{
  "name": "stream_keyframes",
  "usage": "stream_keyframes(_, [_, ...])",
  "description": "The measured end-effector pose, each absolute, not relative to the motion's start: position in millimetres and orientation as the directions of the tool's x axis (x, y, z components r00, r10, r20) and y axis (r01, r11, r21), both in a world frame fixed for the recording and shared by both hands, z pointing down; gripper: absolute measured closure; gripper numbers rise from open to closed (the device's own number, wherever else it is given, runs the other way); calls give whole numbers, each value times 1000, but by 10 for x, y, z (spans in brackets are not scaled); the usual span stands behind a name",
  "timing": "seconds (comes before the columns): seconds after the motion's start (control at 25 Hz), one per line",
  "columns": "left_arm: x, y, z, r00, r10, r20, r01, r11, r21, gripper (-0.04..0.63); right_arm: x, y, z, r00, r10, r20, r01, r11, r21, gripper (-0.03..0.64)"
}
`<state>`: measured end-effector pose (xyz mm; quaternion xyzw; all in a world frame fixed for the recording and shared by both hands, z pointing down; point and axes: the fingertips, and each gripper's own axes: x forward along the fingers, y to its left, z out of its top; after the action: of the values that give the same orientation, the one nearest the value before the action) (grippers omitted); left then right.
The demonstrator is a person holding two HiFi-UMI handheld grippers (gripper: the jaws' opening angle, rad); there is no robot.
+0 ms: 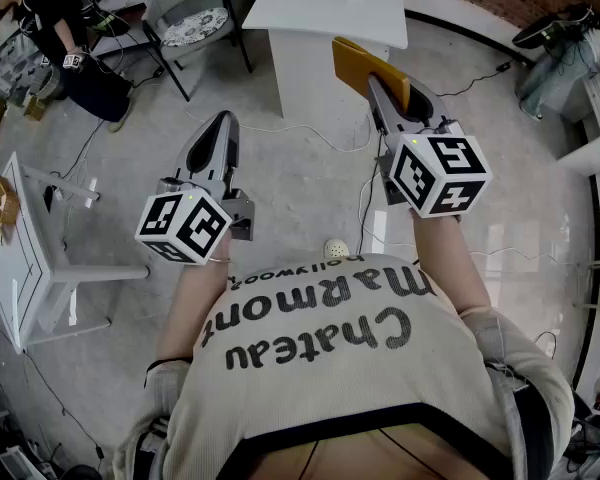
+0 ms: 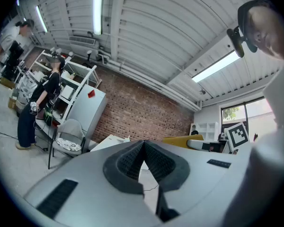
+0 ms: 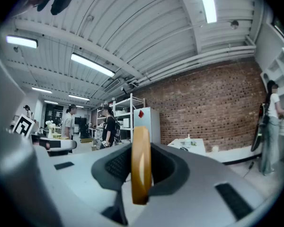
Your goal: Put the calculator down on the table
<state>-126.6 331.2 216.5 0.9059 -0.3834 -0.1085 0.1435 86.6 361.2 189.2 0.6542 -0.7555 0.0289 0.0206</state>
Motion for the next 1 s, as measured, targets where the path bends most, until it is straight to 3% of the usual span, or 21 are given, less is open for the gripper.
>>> stream_keyframes(0.64, [-457, 2116, 2217, 616, -781, -105, -707, -607, 363, 595, 1733, 2204, 1915, -252, -967, 49, -963, 245, -109, 526])
stream_keyframes(1.0, [-327, 1736, 2626, 565, -824, -44, -744, -532, 404, 595, 1966, 1731, 2339, -292, -950, 114, -949, 273, -155, 526])
